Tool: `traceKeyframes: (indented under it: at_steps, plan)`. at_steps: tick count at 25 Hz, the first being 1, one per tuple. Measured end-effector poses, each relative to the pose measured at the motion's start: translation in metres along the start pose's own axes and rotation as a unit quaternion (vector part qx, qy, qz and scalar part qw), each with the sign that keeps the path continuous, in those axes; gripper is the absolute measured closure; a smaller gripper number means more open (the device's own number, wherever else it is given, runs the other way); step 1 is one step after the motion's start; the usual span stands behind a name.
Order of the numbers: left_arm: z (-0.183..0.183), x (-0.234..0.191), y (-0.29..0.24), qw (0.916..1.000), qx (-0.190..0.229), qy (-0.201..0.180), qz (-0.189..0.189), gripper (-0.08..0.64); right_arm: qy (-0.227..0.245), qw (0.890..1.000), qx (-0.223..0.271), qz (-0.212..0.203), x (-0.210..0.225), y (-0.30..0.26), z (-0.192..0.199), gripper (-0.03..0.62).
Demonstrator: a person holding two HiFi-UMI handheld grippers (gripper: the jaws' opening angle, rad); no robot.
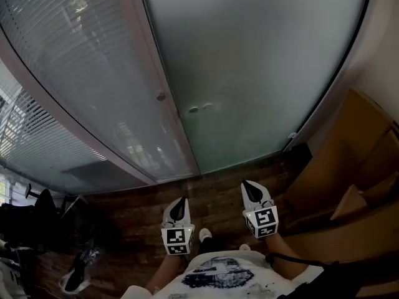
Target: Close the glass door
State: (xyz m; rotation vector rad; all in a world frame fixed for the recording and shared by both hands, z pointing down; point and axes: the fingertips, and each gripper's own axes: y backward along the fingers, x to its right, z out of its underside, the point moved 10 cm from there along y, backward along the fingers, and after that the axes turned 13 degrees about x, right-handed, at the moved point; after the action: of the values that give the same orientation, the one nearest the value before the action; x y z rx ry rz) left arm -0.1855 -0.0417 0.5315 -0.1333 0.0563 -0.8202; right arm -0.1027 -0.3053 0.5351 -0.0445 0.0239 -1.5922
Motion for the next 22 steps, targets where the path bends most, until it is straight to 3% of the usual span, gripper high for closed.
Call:
traceKeyframes:
  at_steps: [9, 22]
  plan:
    - [-0.017, 0.075, 0.014, 0.9997, 0.013, -0.019, -0.006, 0.557, 0.003, 0.999, 0.020, -0.029, 0.022, 0.063, -0.002, 0.584]
    - [-0.001, 0.176, 0.072, 0.9984, 0.031, -0.041, -0.022, 0.557, -0.004, 0.997, 0.043, -0.067, 0.049, 0.156, -0.009, 0.584]
